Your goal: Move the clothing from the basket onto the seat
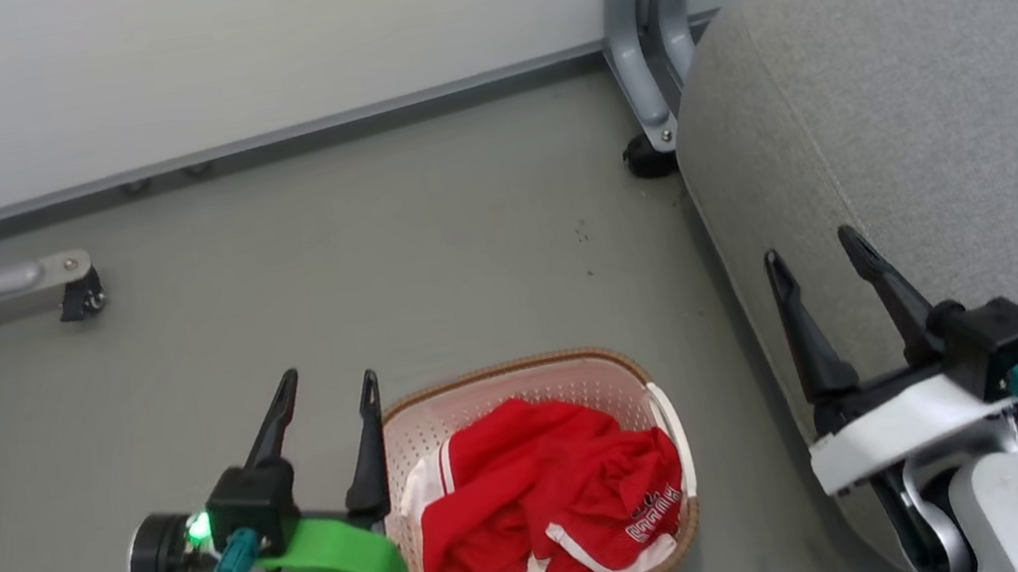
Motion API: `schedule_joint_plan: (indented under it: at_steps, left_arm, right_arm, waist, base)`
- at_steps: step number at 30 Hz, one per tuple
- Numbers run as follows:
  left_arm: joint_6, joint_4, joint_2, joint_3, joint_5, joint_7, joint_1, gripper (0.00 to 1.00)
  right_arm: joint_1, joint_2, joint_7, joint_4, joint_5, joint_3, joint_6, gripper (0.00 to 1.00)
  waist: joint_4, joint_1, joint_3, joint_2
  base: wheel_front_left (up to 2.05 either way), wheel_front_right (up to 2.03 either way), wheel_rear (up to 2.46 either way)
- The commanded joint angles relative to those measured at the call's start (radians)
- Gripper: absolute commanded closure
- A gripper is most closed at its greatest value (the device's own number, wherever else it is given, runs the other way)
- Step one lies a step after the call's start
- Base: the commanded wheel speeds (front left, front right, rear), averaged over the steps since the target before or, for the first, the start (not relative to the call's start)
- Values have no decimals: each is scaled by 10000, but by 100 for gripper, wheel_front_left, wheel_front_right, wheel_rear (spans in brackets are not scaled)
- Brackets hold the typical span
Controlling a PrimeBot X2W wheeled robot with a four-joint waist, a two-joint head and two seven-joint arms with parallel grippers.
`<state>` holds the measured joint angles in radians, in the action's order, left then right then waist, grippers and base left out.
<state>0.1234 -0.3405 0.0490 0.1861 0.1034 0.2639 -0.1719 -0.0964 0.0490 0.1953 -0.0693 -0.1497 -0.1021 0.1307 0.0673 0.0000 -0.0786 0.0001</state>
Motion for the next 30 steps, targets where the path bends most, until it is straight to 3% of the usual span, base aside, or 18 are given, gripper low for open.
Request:
schedule_joint_plan:
  at_steps: [1,7,17,30]
  left_arm:
    - [50,-92,30,145,18,7,-440,0]
    - [79,-780,39,1185,-144,6,-1915,0]
    - [83,-2626,127,3783,361,6,-4110,0]
    - [85,-5344,65,5877,1350,7,-6020,0]
  right_arm:
    - [-319,29,75,118,-112,-37,1,0]
    - [-1195,25,301,468,-197,-32,1,0]
    - [-2102,22,611,989,-216,276,1,0]
    - [-2797,21,690,1714,-41,354,1,0]
  waist:
    - [521,0,-1028,-1]
    - [939,0,-2629,-1]
    - [1412,0,-4938,-1]
    - [1409,0,-7118,-1]
  base:
    - [0,0,0]
    - [0,0,0]
    - [0,0,0]
    - [0,0,0]
